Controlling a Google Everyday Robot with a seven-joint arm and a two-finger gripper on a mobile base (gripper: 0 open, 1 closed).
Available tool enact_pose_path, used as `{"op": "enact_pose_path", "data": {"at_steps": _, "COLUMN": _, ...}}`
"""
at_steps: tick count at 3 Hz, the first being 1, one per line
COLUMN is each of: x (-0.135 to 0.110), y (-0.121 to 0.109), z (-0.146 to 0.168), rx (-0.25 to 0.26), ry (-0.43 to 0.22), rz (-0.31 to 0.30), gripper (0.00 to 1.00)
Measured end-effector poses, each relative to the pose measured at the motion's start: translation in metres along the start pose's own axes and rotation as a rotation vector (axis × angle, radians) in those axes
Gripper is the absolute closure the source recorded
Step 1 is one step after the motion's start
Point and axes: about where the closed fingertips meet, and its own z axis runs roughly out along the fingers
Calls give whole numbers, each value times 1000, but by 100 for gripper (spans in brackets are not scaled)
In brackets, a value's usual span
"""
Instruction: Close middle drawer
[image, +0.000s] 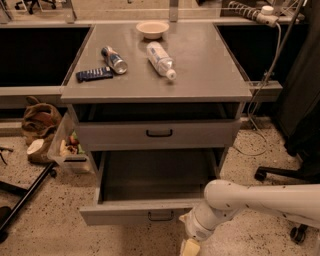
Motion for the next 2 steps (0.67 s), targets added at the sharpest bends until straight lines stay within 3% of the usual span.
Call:
{"op": "enact_pose_path", "data": {"at_steps": 1, "x": -22, "y": -30, "z": 18, "rx": -4, "ry": 53, "rz": -14, "gripper": 0}}
{"op": "enact_pose_path", "data": {"at_steps": 2, "x": -22, "y": -30, "z": 18, "rx": -4, "ry": 53, "rz": -14, "gripper": 0}}
